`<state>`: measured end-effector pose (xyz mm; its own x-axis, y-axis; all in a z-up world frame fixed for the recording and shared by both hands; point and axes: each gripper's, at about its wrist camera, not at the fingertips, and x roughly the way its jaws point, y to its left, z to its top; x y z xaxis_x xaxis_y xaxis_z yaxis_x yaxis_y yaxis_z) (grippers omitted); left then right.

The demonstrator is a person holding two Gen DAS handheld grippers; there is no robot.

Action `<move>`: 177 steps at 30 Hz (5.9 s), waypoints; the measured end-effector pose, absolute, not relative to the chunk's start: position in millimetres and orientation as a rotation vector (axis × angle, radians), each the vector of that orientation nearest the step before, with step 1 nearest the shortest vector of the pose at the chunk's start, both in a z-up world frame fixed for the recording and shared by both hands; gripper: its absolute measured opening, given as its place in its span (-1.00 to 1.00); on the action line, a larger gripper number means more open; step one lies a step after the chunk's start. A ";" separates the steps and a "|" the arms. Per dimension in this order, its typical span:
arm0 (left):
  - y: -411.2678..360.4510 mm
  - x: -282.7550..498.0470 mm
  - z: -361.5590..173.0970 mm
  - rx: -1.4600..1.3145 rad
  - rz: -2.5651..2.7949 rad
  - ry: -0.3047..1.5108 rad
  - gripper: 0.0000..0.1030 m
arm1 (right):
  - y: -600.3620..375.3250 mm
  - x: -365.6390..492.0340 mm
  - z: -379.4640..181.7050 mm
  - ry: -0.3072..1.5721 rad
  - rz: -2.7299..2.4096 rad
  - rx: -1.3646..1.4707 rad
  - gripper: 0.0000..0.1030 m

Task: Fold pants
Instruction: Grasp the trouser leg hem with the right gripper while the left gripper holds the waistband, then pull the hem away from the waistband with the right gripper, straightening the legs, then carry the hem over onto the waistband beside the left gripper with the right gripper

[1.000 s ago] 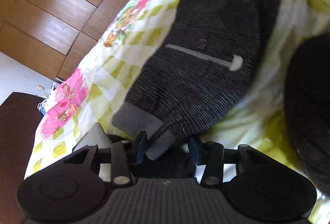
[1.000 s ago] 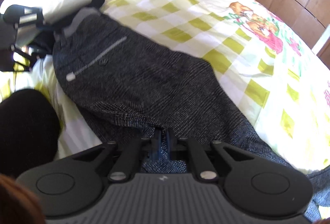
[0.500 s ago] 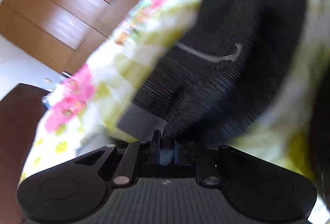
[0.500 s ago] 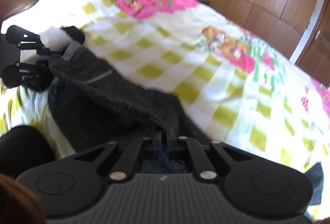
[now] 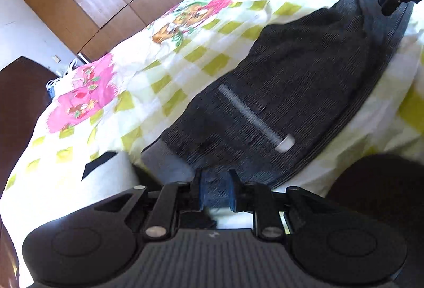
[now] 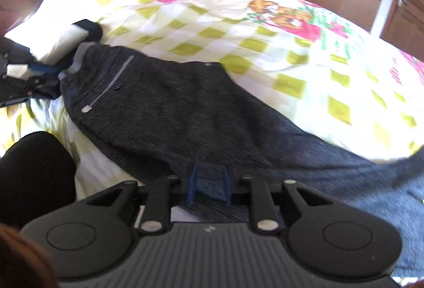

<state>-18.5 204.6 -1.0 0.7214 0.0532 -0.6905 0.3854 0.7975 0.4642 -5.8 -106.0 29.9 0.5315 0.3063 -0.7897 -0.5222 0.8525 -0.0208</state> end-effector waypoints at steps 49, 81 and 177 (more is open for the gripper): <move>-105.3 69.2 -36.2 0.569 -0.793 0.644 -0.10 | -473.7 -13.4 -42.6 0.707 -0.354 0.930 -0.96; -142.4 56.0 -28.7 0.595 -0.839 0.674 -0.07 | -524.3 13.1 -40.2 0.653 -0.237 0.886 -0.95; 95.5 30.9 -3.5 0.336 -0.318 0.774 0.13 | -151.1 75.2 68.9 0.648 0.384 0.364 -0.87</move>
<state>30.9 95.5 -3.5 0.6728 -0.1548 -0.7234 0.3977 0.9002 0.1772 75.2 -151.1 68.9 0.7326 0.4518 -0.5090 -0.2295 0.8681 0.4402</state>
